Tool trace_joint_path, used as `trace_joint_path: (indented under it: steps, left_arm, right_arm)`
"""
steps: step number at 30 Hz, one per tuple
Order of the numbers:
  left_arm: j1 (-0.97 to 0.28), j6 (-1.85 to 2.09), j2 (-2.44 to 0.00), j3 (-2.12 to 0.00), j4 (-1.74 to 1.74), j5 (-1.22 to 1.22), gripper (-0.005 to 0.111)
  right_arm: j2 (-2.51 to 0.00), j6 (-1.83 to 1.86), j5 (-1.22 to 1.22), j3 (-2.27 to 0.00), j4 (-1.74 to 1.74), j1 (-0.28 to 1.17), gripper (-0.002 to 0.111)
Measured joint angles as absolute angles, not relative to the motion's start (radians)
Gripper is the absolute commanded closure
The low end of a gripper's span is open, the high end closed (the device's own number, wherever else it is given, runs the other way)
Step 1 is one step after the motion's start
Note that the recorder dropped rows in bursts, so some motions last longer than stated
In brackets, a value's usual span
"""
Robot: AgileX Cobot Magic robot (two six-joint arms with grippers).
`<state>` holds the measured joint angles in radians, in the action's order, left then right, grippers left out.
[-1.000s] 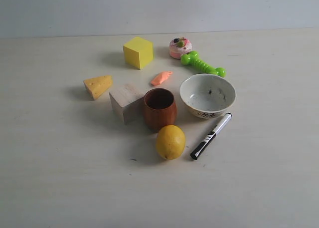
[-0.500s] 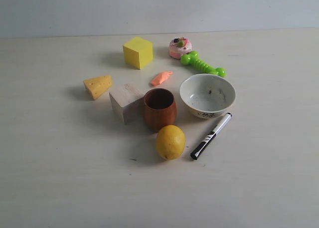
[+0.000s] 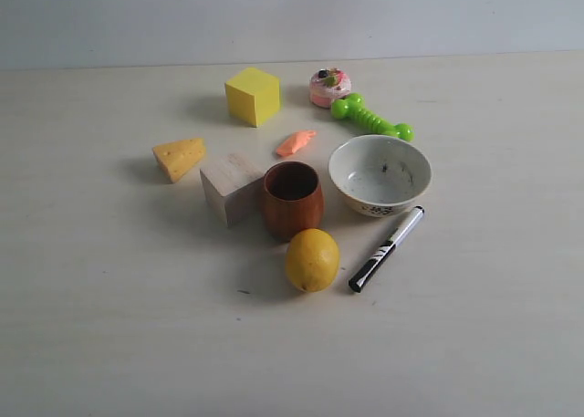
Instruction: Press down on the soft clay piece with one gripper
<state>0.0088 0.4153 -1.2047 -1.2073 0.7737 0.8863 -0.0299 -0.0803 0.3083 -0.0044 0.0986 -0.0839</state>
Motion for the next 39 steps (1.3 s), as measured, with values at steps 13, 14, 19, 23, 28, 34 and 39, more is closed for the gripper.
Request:
trace_joint_path:
  steps: [13,14,19,23,28,34,39]
  left_arm:
    - [0.009,0.419,-1.232,-1.208,0.827,0.810,0.107]
    - [0.009,0.419,-1.232,-1.209,0.827,0.808,0.107]
    - [0.009,0.457,-1.234,-1.209,0.863,0.778,0.107]
    - [-0.049,0.493,-1.300,-1.258,0.901,0.831,0.107]
    - [-0.266,0.244,-1.447,-1.423,0.567,0.852,0.107]
    - [-0.448,0.007,-1.644,-1.596,0.287,0.931,0.107]
    - [-0.524,-0.053,-1.761,-1.675,0.254,0.973,0.107]
  right_arm:
    - [-0.030,-0.080,0.308,-0.004,0.099,-0.084,0.108]
    - [-0.030,-0.080,0.308,-0.004,0.099,-0.084,0.108]
    - [-0.030,-0.080,0.308,-0.004,0.099,-0.084,0.108]
    - [-0.030,-0.080,0.308,-0.004,0.099,-0.084,0.108]
    - [-0.030,-0.080,0.308,-0.004,0.099,-0.084,0.108]
    - [-0.030,-0.080,0.304,-0.004,0.099,-0.084,0.108]
    - [-0.030,-0.080,0.302,-0.004,0.099,-0.084,0.108]
